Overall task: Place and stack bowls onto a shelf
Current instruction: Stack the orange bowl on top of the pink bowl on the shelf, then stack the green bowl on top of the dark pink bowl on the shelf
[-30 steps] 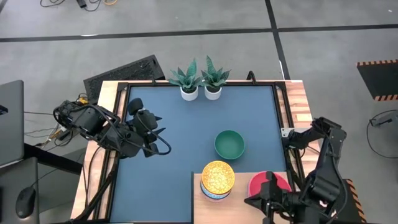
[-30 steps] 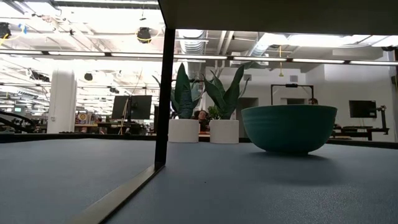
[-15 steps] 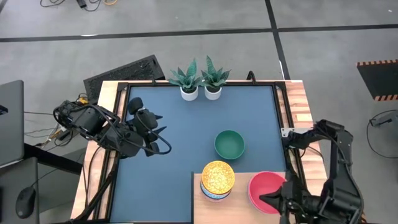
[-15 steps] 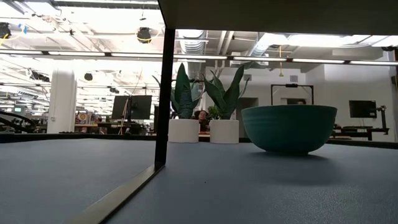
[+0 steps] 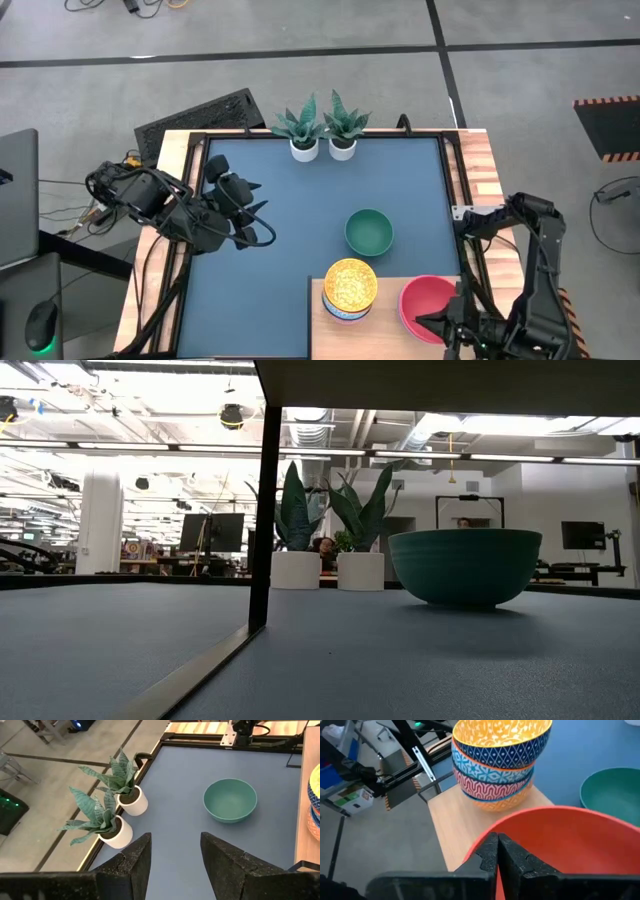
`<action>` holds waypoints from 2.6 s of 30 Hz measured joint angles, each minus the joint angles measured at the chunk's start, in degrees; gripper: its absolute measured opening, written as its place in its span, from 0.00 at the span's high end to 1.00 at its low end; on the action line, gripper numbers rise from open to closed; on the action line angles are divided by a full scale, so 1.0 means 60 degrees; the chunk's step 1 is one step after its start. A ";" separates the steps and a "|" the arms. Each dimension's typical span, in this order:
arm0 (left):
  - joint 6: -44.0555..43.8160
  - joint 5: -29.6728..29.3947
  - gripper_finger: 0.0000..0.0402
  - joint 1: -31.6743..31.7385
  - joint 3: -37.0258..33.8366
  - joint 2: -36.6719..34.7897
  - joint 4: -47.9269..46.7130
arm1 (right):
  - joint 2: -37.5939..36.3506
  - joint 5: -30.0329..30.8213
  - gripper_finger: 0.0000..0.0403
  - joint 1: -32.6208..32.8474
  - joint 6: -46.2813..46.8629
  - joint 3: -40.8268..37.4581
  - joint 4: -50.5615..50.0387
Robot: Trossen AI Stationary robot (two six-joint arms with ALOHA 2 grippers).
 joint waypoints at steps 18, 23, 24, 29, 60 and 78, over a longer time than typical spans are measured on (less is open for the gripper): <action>-0.0324 -0.0112 0.61 0.0000 0.0000 0.0000 0.0000 | -0.0017 0.0284 0.92 -0.0621 -0.0795 -0.0509 0.1175; -0.0352 -0.0108 0.61 0.0000 0.0000 0.0000 0.0000 | -0.0033 0.0845 0.94 -0.0792 -0.1845 -0.0116 0.1163; -0.0354 -0.0108 0.61 0.0000 0.0000 0.0000 0.0000 | -0.0033 0.1061 0.94 -0.0826 -0.1980 -0.0089 0.1166; -0.0580 -0.0148 0.61 0.0000 0.0000 0.0000 0.0000 | -0.0033 0.2037 0.92 -0.0992 -0.2384 -0.0063 0.1167; -0.0855 -0.0039 0.61 0.0000 0.0000 0.0000 0.0004 | -0.1458 0.0755 0.93 -0.4899 -0.3980 0.0115 -0.0361; -0.1681 -0.0730 0.56 -0.0131 0.0000 0.0000 -0.0004 | -0.2608 -0.4393 0.48 -1.1676 -0.9524 -0.1032 -0.0260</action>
